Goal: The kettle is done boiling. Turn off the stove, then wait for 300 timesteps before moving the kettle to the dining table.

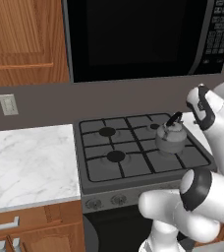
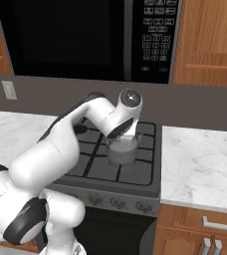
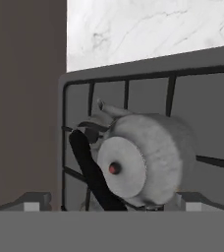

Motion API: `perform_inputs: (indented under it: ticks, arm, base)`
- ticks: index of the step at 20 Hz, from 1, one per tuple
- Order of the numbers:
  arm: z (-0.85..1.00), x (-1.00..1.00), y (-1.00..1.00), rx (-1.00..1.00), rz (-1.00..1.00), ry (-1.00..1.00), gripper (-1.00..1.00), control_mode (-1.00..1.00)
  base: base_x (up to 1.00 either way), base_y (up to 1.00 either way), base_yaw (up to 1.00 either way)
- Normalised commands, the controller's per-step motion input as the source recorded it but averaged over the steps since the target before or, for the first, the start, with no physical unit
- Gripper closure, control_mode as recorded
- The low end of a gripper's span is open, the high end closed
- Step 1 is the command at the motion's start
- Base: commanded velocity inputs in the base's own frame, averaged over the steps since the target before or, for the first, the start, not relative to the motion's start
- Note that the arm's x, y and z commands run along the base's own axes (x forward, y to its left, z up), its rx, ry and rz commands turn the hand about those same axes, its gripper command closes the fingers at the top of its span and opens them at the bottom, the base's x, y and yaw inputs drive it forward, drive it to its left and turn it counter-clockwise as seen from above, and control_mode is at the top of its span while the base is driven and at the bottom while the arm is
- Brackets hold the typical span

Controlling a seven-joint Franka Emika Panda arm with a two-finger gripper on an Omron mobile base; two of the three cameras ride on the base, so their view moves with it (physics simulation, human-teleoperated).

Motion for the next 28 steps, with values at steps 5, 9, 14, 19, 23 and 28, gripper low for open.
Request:
perform_inputs:
  ticks: [5,9,14,19,23,28]
  arm:
    - [0.04,0.14,0.27,-0.09,0.16,0.15,-1.00,-1.00]
    - [0.00,0.08,0.32,-0.09,0.15,0.14,-1.00,-1.00]
    - [-0.13,0.01,0.04,-0.01,0.04,0.04,-1.00,-1.00]
    - [-0.11,0.01,0.00,-0.01,0.00,0.02,-1.00,-1.00]
    - [-0.12,0.00,0.02,-0.07,0.00,0.00,-1.00,-1.00]
    - [-0.05,0.00,0.11,-0.12,0.00,0.00,-1.00,-1.00]
  base:
    - [0.00,0.00,0.00]
    - [0.00,0.00,0.00]
    - [0.00,0.00,0.00]
    - [0.00,0.00,0.00]
    - [0.00,0.00,0.00]
    - [0.00,0.00,0.00]
